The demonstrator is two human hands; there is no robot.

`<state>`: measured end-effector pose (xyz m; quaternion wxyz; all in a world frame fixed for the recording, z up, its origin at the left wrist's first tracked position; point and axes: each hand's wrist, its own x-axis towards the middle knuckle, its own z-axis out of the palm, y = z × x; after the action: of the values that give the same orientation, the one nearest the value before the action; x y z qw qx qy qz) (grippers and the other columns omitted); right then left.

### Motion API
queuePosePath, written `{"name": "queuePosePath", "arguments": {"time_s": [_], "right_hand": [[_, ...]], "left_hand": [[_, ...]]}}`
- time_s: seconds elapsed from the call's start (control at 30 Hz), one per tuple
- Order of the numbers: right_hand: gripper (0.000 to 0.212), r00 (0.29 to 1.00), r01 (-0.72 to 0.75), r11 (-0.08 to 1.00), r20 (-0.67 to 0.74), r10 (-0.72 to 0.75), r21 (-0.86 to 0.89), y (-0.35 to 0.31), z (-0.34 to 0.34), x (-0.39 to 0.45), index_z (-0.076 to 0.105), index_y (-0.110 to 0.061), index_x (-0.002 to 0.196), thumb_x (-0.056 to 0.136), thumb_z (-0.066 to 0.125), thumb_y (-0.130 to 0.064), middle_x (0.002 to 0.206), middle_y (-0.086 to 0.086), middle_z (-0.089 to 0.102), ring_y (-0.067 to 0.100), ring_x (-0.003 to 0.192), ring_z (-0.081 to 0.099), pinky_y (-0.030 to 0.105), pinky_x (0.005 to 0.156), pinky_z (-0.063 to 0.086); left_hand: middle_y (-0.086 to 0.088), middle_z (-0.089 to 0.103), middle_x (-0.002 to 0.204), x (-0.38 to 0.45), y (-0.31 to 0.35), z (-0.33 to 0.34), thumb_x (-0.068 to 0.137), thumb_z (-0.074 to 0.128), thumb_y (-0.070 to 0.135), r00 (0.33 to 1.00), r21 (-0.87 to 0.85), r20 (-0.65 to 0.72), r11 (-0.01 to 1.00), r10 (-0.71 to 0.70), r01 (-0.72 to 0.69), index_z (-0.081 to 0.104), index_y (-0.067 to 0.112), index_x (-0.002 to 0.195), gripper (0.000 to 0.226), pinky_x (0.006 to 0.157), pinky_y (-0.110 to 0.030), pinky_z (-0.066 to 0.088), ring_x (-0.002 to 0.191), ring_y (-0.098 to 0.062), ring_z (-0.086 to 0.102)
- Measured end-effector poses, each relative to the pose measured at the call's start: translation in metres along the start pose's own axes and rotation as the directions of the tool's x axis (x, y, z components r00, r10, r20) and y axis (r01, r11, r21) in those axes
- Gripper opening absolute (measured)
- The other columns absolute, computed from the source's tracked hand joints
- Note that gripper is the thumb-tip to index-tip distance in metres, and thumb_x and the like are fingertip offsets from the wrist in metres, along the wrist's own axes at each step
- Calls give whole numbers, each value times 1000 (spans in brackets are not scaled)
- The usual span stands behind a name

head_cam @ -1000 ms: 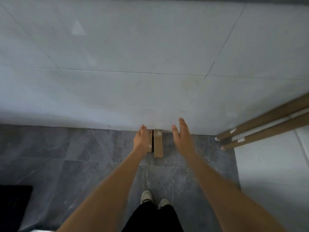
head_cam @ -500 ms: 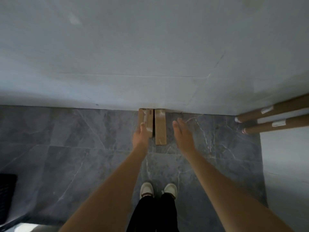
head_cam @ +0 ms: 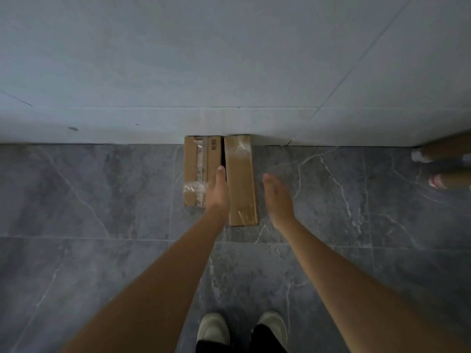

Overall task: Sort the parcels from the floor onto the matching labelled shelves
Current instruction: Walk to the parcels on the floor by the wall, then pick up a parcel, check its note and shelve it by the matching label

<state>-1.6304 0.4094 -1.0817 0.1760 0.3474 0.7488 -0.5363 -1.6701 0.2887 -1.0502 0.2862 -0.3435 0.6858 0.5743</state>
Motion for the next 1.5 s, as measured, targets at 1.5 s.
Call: {"name": "queuePosePath", "arguments": {"time_s": [1.5], "right_hand": [[53, 965, 9, 909, 235, -118, 417, -328, -138, -393, 34, -23, 157, 110, 32, -45, 148, 4, 52, 7, 110, 61, 23, 86, 54]], "left_hand": [[-16, 62, 135, -427, 259, -135, 99, 21, 65, 958, -151, 278, 988, 68, -26, 58, 13, 138, 74, 111, -52, 43, 123, -32, 59]]}}
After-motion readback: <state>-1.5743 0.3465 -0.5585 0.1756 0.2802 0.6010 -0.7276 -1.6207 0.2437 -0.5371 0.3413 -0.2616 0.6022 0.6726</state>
